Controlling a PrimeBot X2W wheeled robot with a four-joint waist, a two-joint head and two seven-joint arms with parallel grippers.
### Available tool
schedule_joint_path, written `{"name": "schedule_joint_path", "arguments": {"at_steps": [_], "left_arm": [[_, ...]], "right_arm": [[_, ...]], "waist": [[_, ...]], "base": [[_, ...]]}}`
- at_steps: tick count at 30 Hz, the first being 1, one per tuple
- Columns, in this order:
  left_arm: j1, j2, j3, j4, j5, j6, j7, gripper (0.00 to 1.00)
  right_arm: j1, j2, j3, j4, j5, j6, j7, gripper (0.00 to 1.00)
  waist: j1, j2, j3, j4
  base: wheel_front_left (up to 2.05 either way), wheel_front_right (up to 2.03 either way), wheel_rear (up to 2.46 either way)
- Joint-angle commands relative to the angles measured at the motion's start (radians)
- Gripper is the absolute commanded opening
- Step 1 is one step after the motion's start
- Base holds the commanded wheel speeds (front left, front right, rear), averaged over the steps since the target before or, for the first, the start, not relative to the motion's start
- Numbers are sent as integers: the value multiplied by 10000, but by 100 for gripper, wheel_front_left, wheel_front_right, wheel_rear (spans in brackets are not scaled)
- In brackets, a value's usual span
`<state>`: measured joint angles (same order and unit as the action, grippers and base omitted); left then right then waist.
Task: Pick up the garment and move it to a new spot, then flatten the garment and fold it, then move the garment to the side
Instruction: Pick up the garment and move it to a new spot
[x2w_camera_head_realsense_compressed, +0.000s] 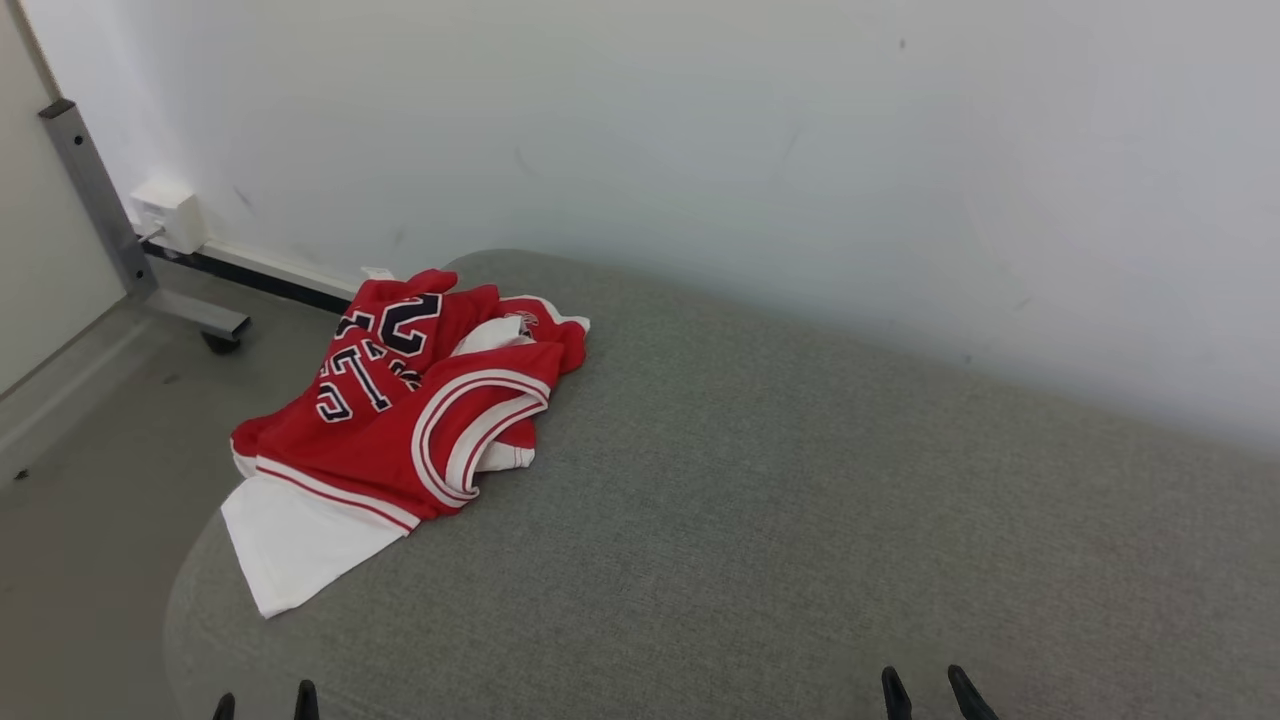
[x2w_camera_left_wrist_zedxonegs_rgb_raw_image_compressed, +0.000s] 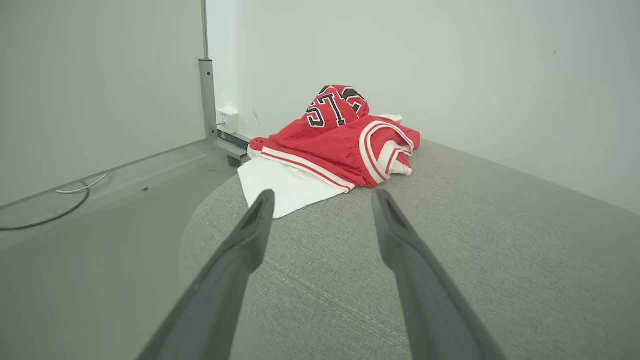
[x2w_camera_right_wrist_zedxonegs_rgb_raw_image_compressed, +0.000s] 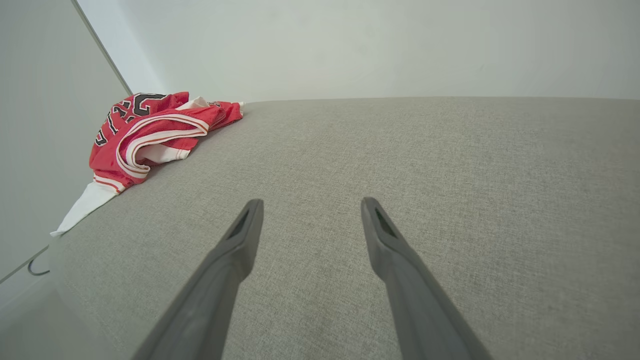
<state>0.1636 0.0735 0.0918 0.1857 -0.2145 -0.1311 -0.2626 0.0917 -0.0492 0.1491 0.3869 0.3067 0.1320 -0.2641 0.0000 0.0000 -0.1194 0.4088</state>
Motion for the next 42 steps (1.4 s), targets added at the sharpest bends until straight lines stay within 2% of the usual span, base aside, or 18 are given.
{"name": "schedule_joint_path", "arguments": {"at_steps": [1, 13, 24, 31, 38, 42], "left_arm": [[0, 27, 113, -87, 1, 10, -35, 100], [203, -186, 874, -533, -31, 12, -35, 100], [-81, -200, 732, -28, -93, 11, -35, 100], [-1448, 450, 162, 984, -810, 11, 586, 100], [-3563, 1674, -181, 1413, -1930, 15, 2248, 100], [-4670, 2225, 222, 1572, -2862, 13, 3111, 100]], "right_arm": [[-197, -21, 65, -12, -6, -24, -8, 100], [-959, -21, 666, 342, -81, -24, -7, 100], [-955, -21, 679, 456, 42, -24, -7, 100], [-599, -21, 374, 284, -32, -24, -7, 100], [-765, -24, 261, -87, -767, -24, 158, 100], [-912, -24, 64, -704, -1220, -24, 497, 100]], "waist": [[0, 0, 415, 562], [0, 0, 917, 933], [0, 0, 883, 901], [0, 0, 770, 827], [0, 0, 1707, -257], [0, 0, 2611, -987]], "base": [[0, 0, 0], [0, 0, 0], [0, 0, 0], [0, 0, 0], [0, 0, 0], [0, 0, 0]]}}
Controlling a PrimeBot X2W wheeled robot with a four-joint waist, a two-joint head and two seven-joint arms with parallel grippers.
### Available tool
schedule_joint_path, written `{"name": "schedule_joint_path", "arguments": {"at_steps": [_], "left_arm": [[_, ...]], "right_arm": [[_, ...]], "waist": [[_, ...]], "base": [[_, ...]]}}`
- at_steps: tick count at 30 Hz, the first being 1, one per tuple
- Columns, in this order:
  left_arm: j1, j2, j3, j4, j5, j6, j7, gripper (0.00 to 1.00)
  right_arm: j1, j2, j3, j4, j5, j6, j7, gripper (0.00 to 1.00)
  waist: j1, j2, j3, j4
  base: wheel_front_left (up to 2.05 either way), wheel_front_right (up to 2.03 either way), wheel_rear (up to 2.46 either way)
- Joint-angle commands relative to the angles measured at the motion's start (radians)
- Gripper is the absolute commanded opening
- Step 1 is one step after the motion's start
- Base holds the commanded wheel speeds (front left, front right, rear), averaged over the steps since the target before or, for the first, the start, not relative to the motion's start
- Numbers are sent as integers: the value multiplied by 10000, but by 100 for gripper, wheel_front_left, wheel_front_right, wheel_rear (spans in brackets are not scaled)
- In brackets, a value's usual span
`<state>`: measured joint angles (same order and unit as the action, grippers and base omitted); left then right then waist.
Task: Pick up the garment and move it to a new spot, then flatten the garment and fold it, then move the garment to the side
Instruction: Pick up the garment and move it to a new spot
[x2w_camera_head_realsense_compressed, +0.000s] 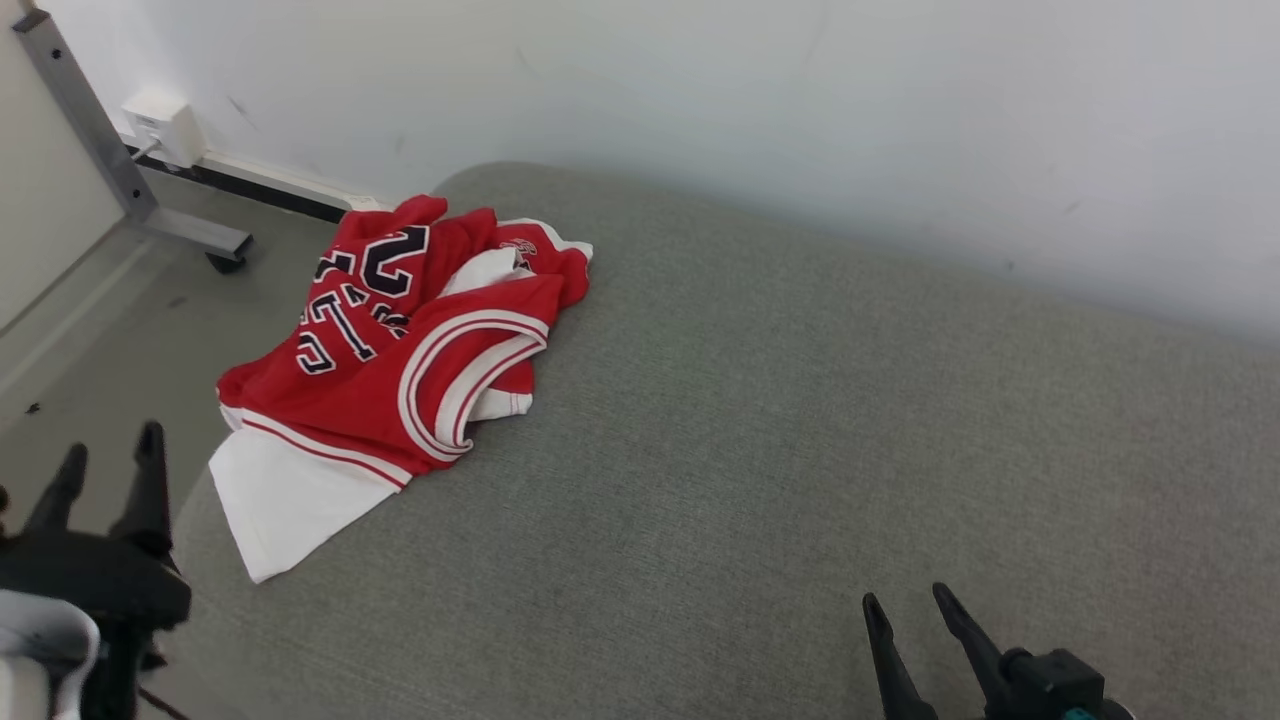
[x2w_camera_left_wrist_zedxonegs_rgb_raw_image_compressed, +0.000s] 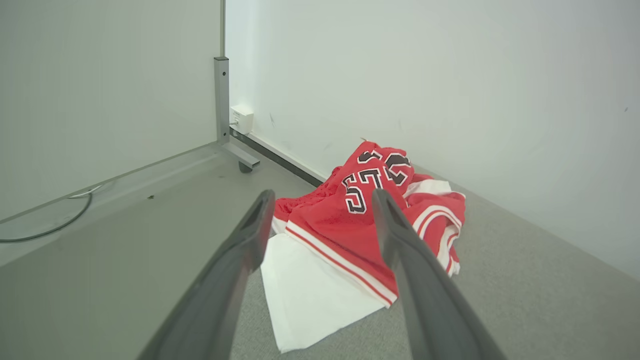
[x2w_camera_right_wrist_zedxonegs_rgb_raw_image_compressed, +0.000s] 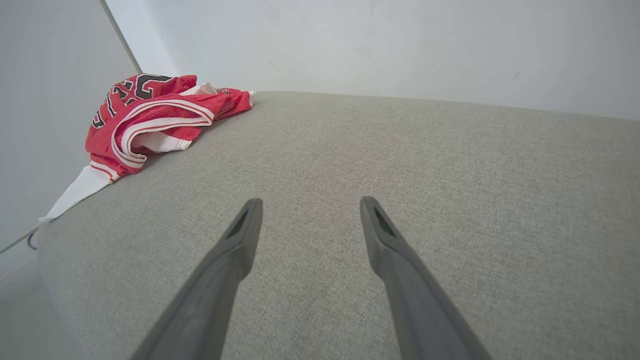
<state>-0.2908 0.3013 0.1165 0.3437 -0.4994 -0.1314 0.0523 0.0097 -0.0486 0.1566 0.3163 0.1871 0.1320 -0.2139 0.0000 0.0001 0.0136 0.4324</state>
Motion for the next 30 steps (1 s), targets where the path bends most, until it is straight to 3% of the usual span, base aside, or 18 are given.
{"name": "schedule_joint_path", "arguments": {"at_steps": [1, 6, 9, 15, 23, 30], "left_arm": [[-393, 11, 103, 25, -386, 17, 159, 100], [-1596, 359, 741, 173, -2085, 31, 1414, 100], [-2178, 773, 1056, 330, -2541, 107, 1985, 100], [-2909, 1374, 1607, 508, -3085, 531, 2753, 100], [-3272, 2146, 1878, 880, -3631, 559, 3796, 100], [-3179, 2304, 2070, 1270, -3802, 898, 4114, 100]], "right_arm": [[-136, -30, -71, -195, -112, -24, 69, 100], [-361, -28, -183, -1114, -467, -25, 466, 100], [-474, -28, -123, -1491, -502, -25, 575, 100], [-573, -27, -66, -1830, -316, -25, 512, 100], [-695, -24, 96, -1757, -134, -25, 329, 100], [-741, -47, 88, -1712, -141, -35, 340, 100]], "waist": [[0, -1, 1527, -1380], [0, -1, 2733, -1999], [0, -1, 3253, -2320], [0, -1, 3893, -2830], [0, -1, 4238, -3342], [0, -1, 4454, -3581]], "base": [[0, 0, 0], [0, 0, 0], [0, 0, 0], [0, 0, 0], [0, 0, 0], [0, 0, 0]]}}
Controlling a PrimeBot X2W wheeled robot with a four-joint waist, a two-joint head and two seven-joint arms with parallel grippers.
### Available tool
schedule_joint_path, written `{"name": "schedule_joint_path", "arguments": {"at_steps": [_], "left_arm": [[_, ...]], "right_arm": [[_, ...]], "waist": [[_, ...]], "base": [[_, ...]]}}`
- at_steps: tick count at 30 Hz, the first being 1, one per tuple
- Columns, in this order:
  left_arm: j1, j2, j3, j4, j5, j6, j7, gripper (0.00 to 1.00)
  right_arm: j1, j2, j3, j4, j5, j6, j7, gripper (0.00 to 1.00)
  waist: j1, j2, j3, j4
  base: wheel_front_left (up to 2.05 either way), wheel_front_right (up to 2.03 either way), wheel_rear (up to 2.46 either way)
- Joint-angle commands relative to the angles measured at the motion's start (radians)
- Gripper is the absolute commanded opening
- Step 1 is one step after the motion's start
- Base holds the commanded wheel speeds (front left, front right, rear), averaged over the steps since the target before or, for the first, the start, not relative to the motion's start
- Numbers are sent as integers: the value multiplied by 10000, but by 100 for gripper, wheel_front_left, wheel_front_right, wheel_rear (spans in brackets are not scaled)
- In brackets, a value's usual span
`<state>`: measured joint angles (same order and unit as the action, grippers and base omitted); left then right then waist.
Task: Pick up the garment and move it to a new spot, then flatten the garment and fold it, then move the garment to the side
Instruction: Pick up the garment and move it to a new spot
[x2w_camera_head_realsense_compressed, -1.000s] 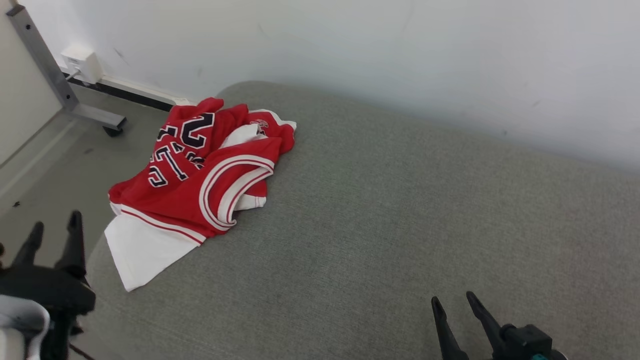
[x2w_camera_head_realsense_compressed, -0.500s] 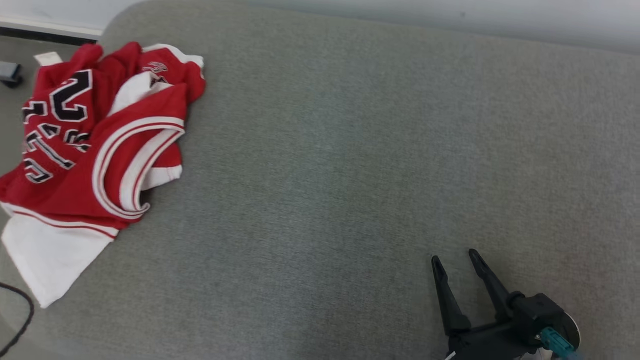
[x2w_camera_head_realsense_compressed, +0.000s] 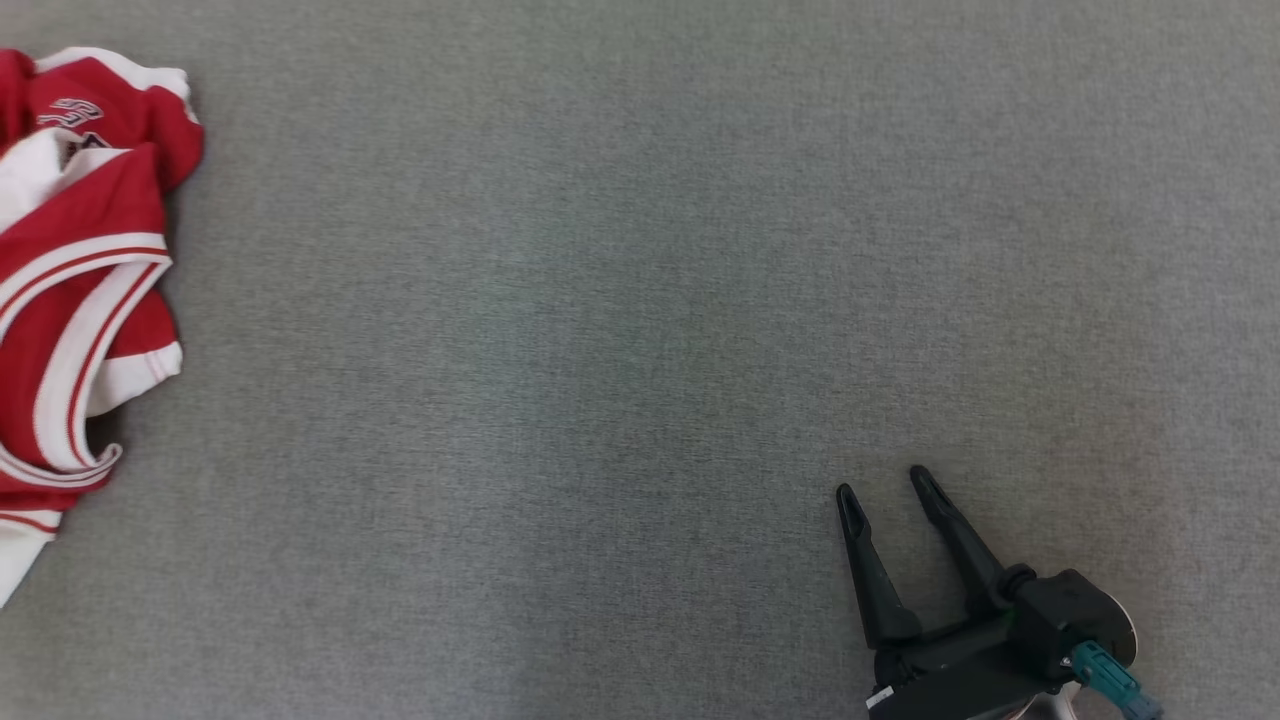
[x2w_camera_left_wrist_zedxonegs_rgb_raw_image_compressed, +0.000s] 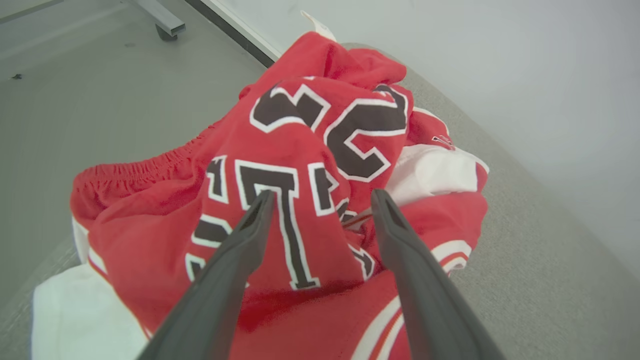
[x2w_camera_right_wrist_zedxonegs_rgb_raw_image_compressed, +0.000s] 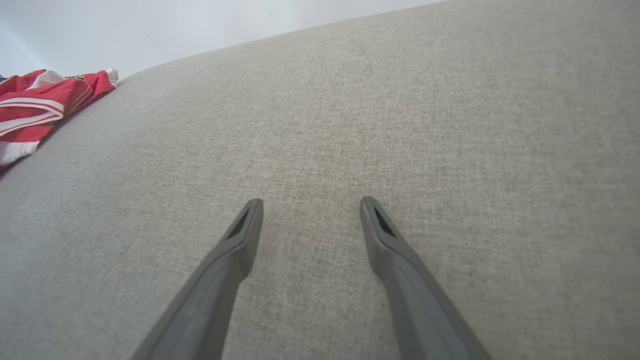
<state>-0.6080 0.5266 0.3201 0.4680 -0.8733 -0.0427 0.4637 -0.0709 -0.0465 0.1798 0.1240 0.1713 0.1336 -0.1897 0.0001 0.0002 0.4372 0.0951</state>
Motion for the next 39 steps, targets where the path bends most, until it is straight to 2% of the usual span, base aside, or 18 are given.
{"name": "schedule_joint_path", "arguments": {"at_steps": [1, 7, 8, 10, 21, 29, 33, 39], "left_arm": [[-7, 51, 34, 28, -63, 10, -1, 100], [22, 139, 42, 348, 128, 368, -33, 100], [24, 174, 37, 366, 165, 401, -60, 53], [33, 254, 16, 399, 236, 425, -112, 0], [167, 753, -289, 122, 614, 351, 3, 0], [-247, 1198, -736, -1046, 969, 162, 247, 0], [-572, 1233, -1058, -1873, 1086, 140, 436, 0], [-1196, 854, -1744, -2953, 983, 100, 900, 0]], "right_arm": [[65, -68, -144, 211, 17, -51, 98, 100], [120, -94, -203, 248, 4, -74, 120, 100], [128, -96, -194, 284, 35, -75, 116, 100], [129, -94, -113, 345, 116, -75, 100, 100], [-16, -54, 396, 763, 649, -42, -206, 100], [43, -50, 799, 1335, 1324, -40, -535, 100], [166, -50, 1076, 1681, 1720, -40, -662, 100], [434, -50, 1326, 2088, 2122, -40, -745, 100]], "waist": [[-1, -2, 218, -208], [-1, -2, 299, -267], [-1, -2, 276, -261], [-1, -2, 200, -248], [-1, -2, -803, -216], [-1, -2, -2152, -395], [-1, -2, -2930, -658], [-1, -2, -3942, -1239]], "base": [[0, 0, 0], [0, 0, 0], [0, 0, 0], [0, 0, 0], [0, 0, 0], [0, 0, 0], [0, 0, 0], [0, 0, 0]]}}
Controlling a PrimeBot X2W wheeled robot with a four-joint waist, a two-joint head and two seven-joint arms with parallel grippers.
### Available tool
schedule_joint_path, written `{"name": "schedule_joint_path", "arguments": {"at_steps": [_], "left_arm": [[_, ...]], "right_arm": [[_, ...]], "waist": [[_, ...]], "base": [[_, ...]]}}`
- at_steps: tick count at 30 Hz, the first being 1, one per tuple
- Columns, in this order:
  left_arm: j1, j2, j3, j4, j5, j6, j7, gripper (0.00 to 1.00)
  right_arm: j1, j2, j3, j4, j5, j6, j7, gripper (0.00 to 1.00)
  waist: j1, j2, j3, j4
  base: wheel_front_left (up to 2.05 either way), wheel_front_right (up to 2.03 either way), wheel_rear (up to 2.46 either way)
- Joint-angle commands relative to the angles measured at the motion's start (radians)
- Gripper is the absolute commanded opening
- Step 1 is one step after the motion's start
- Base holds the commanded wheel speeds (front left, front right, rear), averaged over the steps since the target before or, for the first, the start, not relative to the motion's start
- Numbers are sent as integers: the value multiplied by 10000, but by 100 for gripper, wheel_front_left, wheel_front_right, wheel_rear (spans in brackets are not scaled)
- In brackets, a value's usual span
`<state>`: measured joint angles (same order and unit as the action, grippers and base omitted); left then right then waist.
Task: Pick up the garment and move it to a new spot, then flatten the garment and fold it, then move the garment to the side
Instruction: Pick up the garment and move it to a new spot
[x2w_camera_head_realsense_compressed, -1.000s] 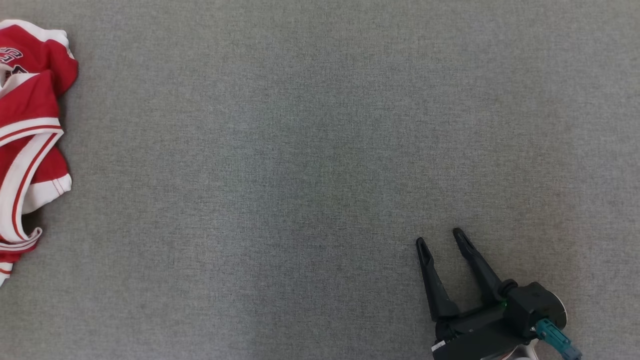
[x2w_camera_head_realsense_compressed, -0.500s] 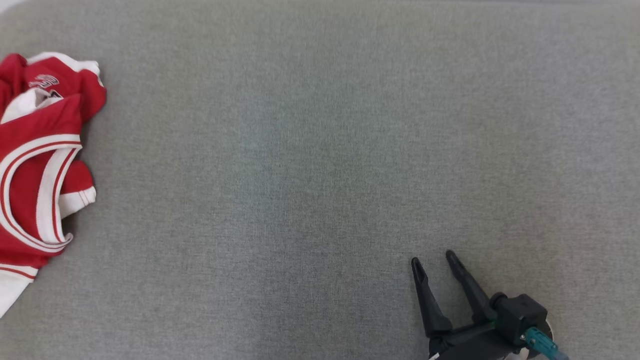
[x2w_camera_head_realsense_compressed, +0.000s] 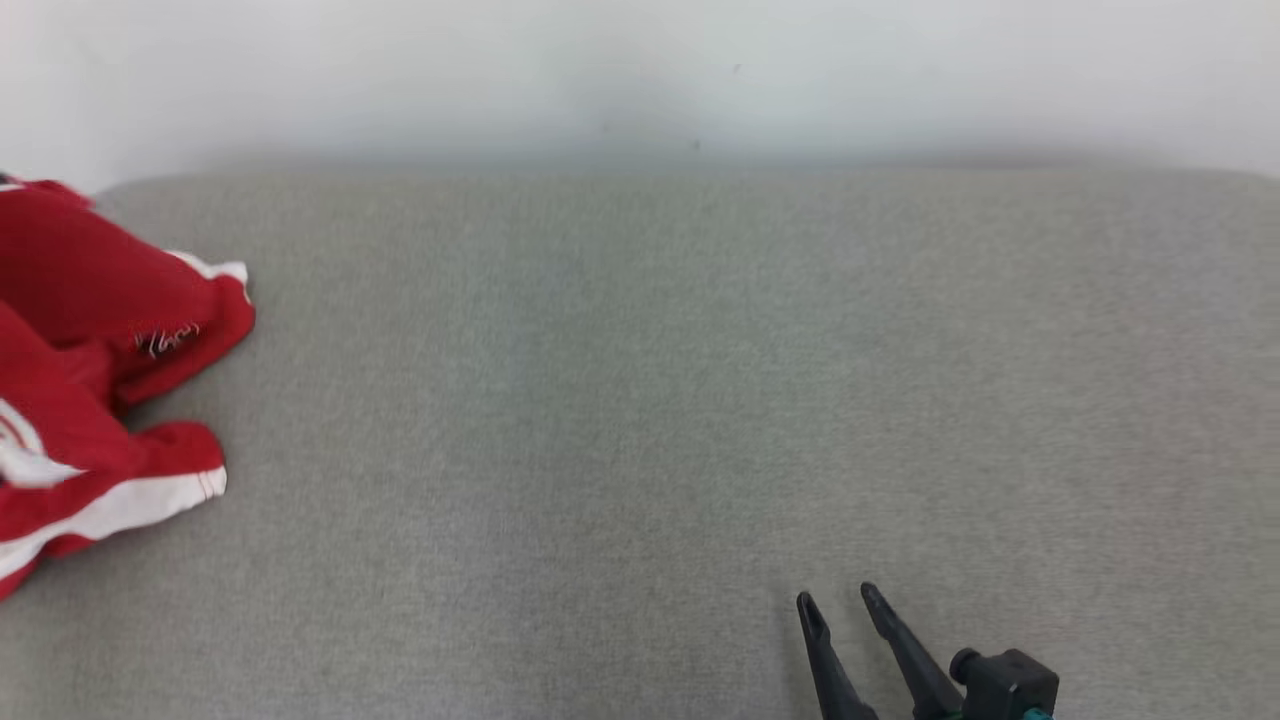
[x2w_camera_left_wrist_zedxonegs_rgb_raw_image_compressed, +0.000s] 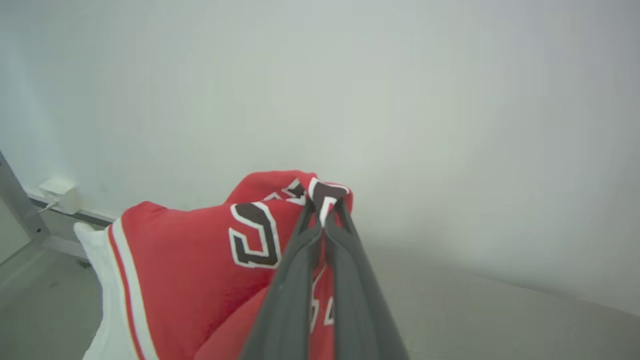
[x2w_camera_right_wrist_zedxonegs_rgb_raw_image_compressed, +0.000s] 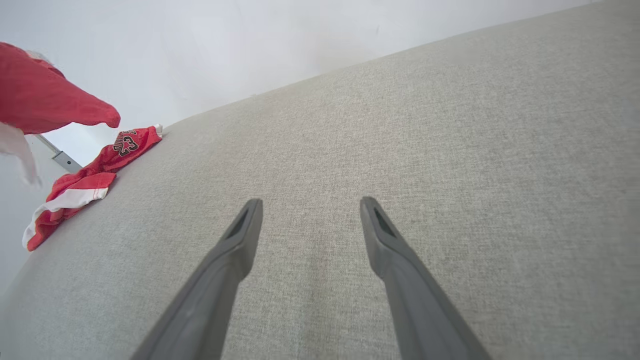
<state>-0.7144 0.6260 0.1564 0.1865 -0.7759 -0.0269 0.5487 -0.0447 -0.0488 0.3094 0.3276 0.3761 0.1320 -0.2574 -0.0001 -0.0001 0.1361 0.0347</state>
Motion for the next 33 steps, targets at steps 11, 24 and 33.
{"name": "schedule_joint_path", "arguments": {"at_steps": [11, 24, 33], "left_arm": [[-440, -1218, -1165, -1637, -285, -10, 378, 0], [1306, -3012, -2281, -1817, -694, -46, -172, 0], [3160, -4344, -3018, -254, -144, -411, -2146, 0]], "right_arm": [[390, -28, 298, 151, 314, -25, -72, 100], [277, -25, 206, 16, 145, -25, -70, 100], [207, -25, 278, 42, 82, -25, -71, 100]], "waist": [[1, 1, -1684, -2070], [1, 1, -1492, -3600], [1, 1, -1314, -3954]], "base": [[0, 0, 0], [0, 0, 0], [0, 0, 0]]}}
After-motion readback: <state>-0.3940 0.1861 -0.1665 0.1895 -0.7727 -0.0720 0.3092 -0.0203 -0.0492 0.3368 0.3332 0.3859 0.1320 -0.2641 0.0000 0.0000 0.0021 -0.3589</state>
